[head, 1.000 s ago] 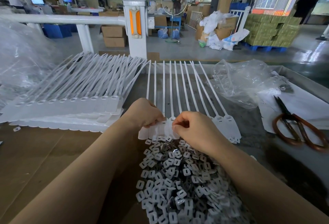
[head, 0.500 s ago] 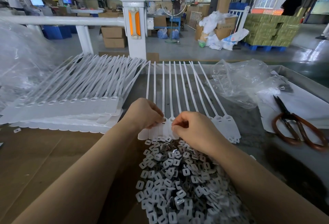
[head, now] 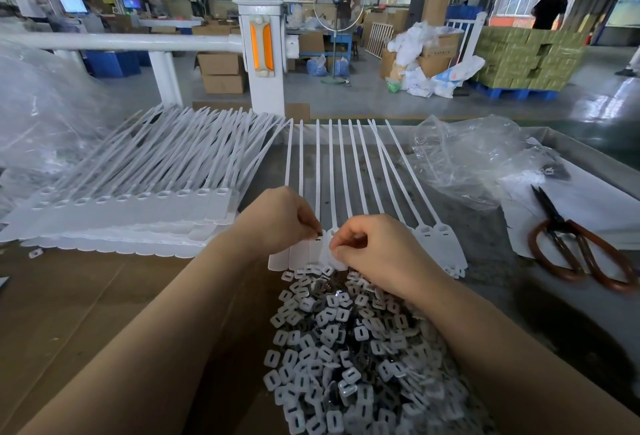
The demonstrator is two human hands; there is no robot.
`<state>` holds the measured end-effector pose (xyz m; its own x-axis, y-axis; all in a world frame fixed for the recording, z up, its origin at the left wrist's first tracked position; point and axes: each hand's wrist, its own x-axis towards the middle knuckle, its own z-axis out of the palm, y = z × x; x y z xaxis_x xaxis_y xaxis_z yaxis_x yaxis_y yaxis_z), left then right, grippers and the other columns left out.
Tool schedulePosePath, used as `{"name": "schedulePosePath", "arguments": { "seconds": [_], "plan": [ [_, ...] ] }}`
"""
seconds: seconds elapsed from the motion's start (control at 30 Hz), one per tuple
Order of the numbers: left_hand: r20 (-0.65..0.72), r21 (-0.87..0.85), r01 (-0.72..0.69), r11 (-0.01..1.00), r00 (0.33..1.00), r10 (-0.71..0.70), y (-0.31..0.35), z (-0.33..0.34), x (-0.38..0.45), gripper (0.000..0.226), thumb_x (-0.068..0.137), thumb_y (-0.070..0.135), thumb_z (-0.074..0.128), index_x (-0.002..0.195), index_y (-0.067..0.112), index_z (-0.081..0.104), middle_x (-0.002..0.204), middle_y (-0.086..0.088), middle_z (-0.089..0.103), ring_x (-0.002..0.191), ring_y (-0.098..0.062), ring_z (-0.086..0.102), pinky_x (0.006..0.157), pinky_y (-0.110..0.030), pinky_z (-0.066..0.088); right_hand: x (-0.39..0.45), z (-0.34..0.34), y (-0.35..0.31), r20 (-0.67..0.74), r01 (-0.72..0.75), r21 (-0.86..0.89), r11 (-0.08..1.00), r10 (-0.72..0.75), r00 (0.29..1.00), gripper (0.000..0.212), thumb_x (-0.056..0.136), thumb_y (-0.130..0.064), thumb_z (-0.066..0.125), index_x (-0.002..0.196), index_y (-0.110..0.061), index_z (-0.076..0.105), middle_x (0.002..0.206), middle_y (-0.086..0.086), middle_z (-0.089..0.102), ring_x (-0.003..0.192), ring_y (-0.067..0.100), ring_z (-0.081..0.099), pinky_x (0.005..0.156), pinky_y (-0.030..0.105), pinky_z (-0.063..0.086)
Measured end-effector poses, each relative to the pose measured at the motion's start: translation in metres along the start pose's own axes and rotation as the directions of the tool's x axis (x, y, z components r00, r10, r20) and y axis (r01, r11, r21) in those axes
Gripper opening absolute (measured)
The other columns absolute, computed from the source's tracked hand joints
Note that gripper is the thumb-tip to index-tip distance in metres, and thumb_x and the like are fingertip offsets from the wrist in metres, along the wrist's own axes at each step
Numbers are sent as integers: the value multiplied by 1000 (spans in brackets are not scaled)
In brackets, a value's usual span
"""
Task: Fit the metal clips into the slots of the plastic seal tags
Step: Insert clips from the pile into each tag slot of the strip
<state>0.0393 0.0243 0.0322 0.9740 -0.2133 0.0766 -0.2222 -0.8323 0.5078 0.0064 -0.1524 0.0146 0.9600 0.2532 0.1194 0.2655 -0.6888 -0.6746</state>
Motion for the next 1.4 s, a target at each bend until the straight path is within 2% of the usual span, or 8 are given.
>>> {"name": "schedulePosePath", "arguments": {
  "seconds": [0.27, 0.37, 0.47, 0.77, 0.93, 1.03, 1.2, 1.4],
  "plan": [
    [11, -107, -6, 994, 1000, 7, -11, 0, -1, 20, 82, 20, 77, 73, 37, 72, 74, 16, 68, 68, 4, 61, 56, -7, 39, -6, 5, -10, 182, 246, 0, 969, -242, 953, 15, 89, -31, 70, 101, -39, 75, 91, -19, 64, 90, -6, 58, 79, 17, 46],
    [21, -129, -13, 992, 1000, 16, -11, 0, -1, 22, 84, 19, 75, 75, 37, 70, 79, 14, 67, 74, -1, 62, 62, -12, 42, -8, 10, -14, 256, 339, -112, 934, -302, 918, 25, 94, -32, 64, 117, -38, 70, 109, -14, 62, 103, 3, 56, 95, 30, 47],
    [23, -109, -27, 994, 999, 29, -9, 0, -1, 23, 85, 18, 74, 75, 37, 68, 79, 16, 63, 75, -2, 58, 63, -13, 39, -8, 13, -15, 280, 352, -185, 917, -294, 914, 27, 92, -33, 66, 119, -35, 70, 111, -10, 59, 100, 5, 55, 91, 31, 49],
    [27, -97, -32, 995, 999, 35, -8, 0, -1, 9, 86, 20, 73, 84, 29, 73, 83, 14, 66, 79, -3, 61, 68, -17, 46, -6, 11, -12, 185, 292, -89, 952, -273, 944, 10, 91, -30, 69, 98, -28, 76, 94, -16, 69, 86, -3, 62, 80, 16, 50],
    [197, -431, 151, 889, 978, -71, -1, -9, 0, 6, 89, 18, 68, 89, 17, 74, 71, 5, 70, 56, -1, 56, 51, -16, 42, -1, 2, -8, -101, 137, 121, 983, -125, 987, 10, 93, -22, 67, 95, -28, 73, 76, -13, 71, 49, -3, 56, 46, 11, 41],
    [326, -598, 278, 751, 941, -88, 1, -14, 0, 11, 88, 21, 70, 87, 11, 72, 73, -2, 72, 55, -7, 59, 49, -17, 43, -1, -3, -6, -219, 95, 220, 971, -45, 975, 8, 90, -20, 70, 93, -25, 75, 71, -13, 70, 48, -1, 57, 47, 11, 43],
    [415, -698, 356, 622, 908, -54, 2, -17, -1, 22, 75, 22, 75, 91, 8, 72, 75, -3, 73, 57, -6, 63, 48, -15, 48, -1, -3, -7, -279, 102, 225, 969, -36, 960, 8, 86, -17, 75, 87, -25, 73, 81, -15, 72, 78, -7, 65, 65, 3, 45],
    [334, -683, 297, 668, 940, -76, 0, -13, 1, 11, 85, 12, 72, 91, 3, 72, 73, -4, 73, 57, -6, 63, 51, -15, 50, 2, -3, -3, -240, 46, 69, 997, -28, 970, 10, 86, -21, 74, 90, -28, 67, 87, -14, 71, 76, -5, 64, 63, 3, 43]
  ]
}}
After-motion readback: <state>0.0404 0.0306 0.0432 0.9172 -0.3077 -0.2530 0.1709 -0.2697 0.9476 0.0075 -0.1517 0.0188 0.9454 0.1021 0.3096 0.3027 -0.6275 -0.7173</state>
